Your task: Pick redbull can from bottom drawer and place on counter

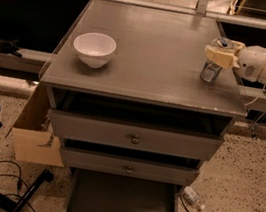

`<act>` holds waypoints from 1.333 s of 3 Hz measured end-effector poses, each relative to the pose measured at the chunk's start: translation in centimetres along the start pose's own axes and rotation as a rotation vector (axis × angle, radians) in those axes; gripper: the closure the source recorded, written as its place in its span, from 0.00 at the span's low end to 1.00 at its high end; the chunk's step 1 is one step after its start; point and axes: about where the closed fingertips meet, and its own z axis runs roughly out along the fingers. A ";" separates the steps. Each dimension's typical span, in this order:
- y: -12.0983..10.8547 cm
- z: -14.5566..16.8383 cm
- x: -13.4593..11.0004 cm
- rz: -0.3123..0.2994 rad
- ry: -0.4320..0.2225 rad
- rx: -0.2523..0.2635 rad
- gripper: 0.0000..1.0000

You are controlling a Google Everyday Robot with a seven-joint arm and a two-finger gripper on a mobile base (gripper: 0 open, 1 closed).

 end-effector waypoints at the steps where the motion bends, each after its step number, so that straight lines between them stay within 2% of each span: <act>1: 0.0 0.0 0.0 0.000 0.000 0.000 0.50; 3: 0.0 0.0 0.0 0.000 0.000 0.000 0.04; 4: 0.0 0.0 0.0 0.000 0.000 0.000 0.00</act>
Offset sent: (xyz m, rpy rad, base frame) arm 0.0000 0.0000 0.0000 0.0000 0.0000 0.0000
